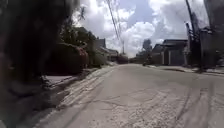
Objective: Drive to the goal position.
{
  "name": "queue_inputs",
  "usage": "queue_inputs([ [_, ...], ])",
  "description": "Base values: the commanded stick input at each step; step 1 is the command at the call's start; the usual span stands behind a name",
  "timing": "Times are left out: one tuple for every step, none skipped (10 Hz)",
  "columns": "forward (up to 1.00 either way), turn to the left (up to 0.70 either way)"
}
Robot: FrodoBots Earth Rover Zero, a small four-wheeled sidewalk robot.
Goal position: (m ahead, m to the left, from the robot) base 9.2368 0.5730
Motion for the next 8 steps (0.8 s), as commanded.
queue_inputs([
  [1.0, -0.14],
  [1.0, 0.0],
  [1.0, 0.0],
  [1.0, 0.0],
  [1.0, 0.0],
  [1.0, 0.0],
  [1.0, 0.0],
  [1.0, 0.0],
])
